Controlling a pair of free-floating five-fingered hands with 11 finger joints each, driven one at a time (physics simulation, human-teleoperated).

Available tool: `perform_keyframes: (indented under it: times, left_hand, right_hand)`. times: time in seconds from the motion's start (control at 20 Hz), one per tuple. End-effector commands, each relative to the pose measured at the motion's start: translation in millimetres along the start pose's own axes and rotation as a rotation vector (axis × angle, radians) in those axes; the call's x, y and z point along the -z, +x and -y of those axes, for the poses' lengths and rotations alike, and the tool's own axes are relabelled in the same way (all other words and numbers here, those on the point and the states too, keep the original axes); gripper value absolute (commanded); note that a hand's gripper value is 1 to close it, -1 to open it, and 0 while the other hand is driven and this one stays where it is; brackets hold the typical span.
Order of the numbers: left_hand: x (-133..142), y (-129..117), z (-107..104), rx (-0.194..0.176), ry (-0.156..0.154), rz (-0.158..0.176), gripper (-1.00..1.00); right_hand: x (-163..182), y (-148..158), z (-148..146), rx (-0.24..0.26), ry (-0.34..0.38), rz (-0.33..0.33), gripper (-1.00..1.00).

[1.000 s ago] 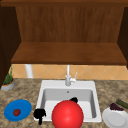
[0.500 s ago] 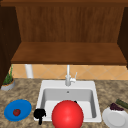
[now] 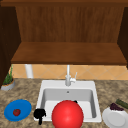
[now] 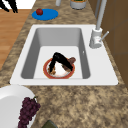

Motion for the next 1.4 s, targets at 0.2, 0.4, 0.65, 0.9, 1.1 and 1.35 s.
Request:
perform_keyframes:
  times: [0.2,0.4,0.65,0.9,1.1,1.35]
  left_hand:
    - [0,0,0,0.000,0.000,0.000,0.00]
    - [0,0,0,0.000,0.000,0.000,0.00]
    - [0,0,0,0.000,0.000,0.000,0.00]
    - [0,0,0,0.000,0.000,0.000,0.00]
    - [0,0,0,0.000,0.000,0.000,0.00]
    - [0,0,0,0.000,0.000,0.000,0.00]
  right_hand:
    - [-12,1,39,0.057,0.087,-0.023,-1.00]
    - [-9,6,61,0.066,0.086,0.003,-1.00]
    - [-6,1,59,0.141,0.015,0.049,-1.00]
    - [14,-8,31,0.166,-0.110,0.064,-1.00]
    - [25,-11,19,0.214,-0.171,0.085,-1.00]
    - [46,-15,-1,0.238,-0.174,0.088,-1.00]
